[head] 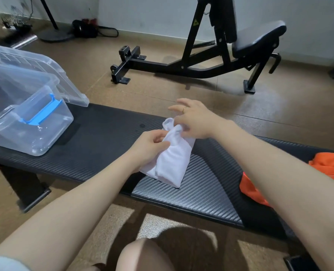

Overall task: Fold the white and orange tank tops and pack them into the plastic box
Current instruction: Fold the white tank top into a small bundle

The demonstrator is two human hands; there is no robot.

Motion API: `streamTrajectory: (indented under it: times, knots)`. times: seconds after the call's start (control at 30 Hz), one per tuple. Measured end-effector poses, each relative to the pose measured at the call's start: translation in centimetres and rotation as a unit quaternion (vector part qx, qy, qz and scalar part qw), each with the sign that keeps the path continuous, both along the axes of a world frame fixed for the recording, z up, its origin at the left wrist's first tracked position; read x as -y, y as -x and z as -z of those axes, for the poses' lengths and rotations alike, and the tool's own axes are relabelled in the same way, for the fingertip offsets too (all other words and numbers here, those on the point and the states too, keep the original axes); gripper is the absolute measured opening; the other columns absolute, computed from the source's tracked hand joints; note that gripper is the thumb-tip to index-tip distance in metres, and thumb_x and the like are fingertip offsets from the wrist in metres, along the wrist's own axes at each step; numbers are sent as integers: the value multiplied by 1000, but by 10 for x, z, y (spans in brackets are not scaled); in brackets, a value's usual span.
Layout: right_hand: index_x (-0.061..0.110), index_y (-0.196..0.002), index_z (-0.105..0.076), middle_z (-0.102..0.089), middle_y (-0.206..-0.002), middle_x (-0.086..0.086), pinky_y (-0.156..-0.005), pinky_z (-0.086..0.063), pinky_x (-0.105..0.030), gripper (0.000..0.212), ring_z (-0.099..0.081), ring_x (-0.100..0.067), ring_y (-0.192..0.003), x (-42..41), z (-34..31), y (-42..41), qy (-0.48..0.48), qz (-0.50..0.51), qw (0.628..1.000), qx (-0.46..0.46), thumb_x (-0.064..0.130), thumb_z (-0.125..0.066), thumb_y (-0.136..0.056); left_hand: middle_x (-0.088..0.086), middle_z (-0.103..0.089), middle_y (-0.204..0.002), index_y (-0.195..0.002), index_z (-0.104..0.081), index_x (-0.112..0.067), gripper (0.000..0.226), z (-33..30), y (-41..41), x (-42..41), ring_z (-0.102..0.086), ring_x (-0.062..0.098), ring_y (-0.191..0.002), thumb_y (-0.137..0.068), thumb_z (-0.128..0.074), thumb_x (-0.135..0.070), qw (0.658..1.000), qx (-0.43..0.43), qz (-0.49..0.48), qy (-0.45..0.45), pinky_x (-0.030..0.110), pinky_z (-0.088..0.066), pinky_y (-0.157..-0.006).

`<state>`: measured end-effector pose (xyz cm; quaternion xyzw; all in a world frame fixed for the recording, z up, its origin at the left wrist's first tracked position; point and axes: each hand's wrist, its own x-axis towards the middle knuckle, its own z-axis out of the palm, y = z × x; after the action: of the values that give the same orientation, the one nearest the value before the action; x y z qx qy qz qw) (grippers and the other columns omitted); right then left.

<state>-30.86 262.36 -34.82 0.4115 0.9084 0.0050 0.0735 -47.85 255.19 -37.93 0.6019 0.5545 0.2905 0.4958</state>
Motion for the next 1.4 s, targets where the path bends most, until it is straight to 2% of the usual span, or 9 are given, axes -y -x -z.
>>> streamTrajectory:
  times: [0.13,0.27,0.5,0.63,0.77,1.03,1.17,1.27,1.4]
  knots:
    - [7,-88,-68,-50,-139,-4,-110,-23,-22,26,-28,-22,-138,-16,-9,-7,103,26,990,-97,31,-69,-77,-7,-60,-74,-84,-62,-18,9,1,2,8,-55,11,-70,-85,-58,-27,995,-60,-80,-1,23,-40,-61]
    - [11,-78,-60,-60,-81,-2,-68,-44,-29,11,-56,-18,-78,-18,-4,-1,251,123,929,-244,18,-68,-77,-4,-42,-64,-66,-39,-14,40,-1,7,25,-38,12,-58,-77,-64,-44,982,-181,-60,-5,25,-28,-53]
    - [11,-115,-60,-50,-134,7,-94,-41,-29,28,-51,-9,-112,-15,21,0,329,140,872,-334,11,-56,-88,-2,-49,-67,-69,-45,-11,29,6,20,32,-43,12,-62,-80,-64,-29,978,-199,-51,-24,27,-30,-57]
    - [3,-101,-62,-65,-95,-8,-78,-48,-35,19,-60,-18,-86,-15,16,-1,375,161,841,-355,10,-55,-85,-4,-56,-72,-73,-52,-12,22,9,24,34,-48,12,-66,-82,-63,-28,981,-179,-69,-32,26,-34,-59]
    - [7,-107,-65,-70,-106,-7,-88,-51,-36,23,-66,-22,-96,-18,31,0,388,231,823,-344,14,-55,-88,2,-59,-74,-76,-56,-12,14,10,32,28,-53,14,-61,-82,-63,-23,981,-128,-143,4,28,-39,-59]
    - [12,-78,-53,-57,-78,-1,-75,-35,-34,42,-55,-27,-87,-17,51,23,165,333,911,-177,53,-54,-84,8,-60,-94,-115,-43,-22,26,20,30,35,-57,30,-82,-90,-51,-24,934,-340,-82,-71,39,-49,-72]
    - [14,-107,-54,-62,-109,-8,-88,-34,-40,59,-54,-29,-107,-7,61,24,14,383,910,-161,65,-52,-77,11,-54,-110,-107,-57,-11,27,21,22,28,-54,36,-91,-80,-59,-8,865,-437,-40,-242,39,-42,-68]
    - [14,-106,-54,-62,-111,-9,-89,-33,-40,57,-54,-30,-107,-5,62,25,-44,360,918,-157,63,-56,-77,8,-57,-113,-110,-55,-10,22,25,4,30,-54,29,-98,-91,-50,-19,898,-367,22,-241,34,-36,-77]
    - [9,-114,-56,-52,-127,-10,-100,-35,-42,43,-45,-30,-119,10,65,18,-23,363,877,-315,41,-58,-85,6,-48,-125,-130,-37,-8,59,47,16,38,-47,26,-115,-89,-46,-50,913,-356,26,-197,31,-32,-89]
